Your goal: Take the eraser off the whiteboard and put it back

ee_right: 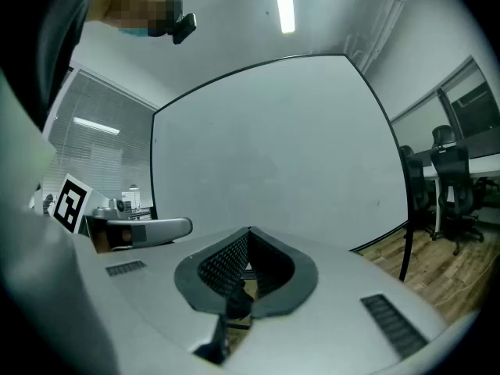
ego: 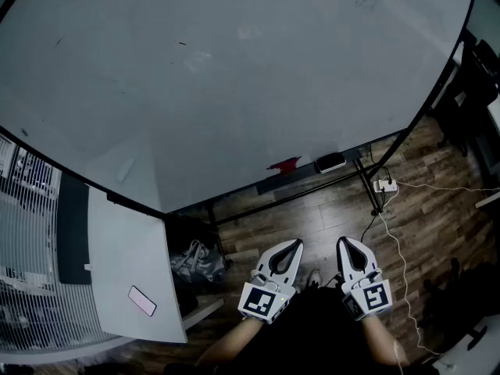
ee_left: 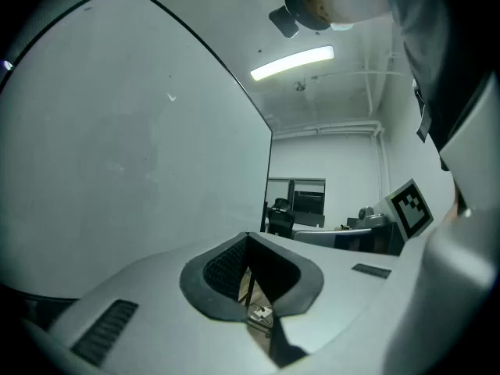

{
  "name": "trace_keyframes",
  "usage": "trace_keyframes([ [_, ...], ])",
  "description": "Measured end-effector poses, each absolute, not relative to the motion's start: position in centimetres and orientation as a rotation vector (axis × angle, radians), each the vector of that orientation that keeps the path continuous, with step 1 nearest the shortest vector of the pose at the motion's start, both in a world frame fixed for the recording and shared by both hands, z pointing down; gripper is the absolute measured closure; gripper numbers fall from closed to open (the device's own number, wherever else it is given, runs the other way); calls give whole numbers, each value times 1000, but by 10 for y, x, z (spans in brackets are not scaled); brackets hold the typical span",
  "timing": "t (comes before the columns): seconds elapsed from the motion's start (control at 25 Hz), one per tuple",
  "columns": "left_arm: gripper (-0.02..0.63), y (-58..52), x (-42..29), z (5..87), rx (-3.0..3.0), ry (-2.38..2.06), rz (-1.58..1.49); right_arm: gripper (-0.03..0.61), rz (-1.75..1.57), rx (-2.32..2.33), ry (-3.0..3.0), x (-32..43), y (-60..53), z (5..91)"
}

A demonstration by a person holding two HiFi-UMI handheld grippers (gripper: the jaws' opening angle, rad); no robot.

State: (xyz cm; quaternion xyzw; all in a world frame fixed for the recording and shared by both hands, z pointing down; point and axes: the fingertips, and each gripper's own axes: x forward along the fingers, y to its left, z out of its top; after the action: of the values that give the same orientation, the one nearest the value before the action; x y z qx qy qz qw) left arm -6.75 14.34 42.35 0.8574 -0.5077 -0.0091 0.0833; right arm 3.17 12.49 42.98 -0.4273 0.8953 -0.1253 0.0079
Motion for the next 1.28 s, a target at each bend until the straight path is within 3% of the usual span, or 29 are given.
trace_keyframes([
  [1.28, 606, 160, -110, 434, 2570, -1354, -87, 564, -463, -1518, 2678, -6, 143, 431],
])
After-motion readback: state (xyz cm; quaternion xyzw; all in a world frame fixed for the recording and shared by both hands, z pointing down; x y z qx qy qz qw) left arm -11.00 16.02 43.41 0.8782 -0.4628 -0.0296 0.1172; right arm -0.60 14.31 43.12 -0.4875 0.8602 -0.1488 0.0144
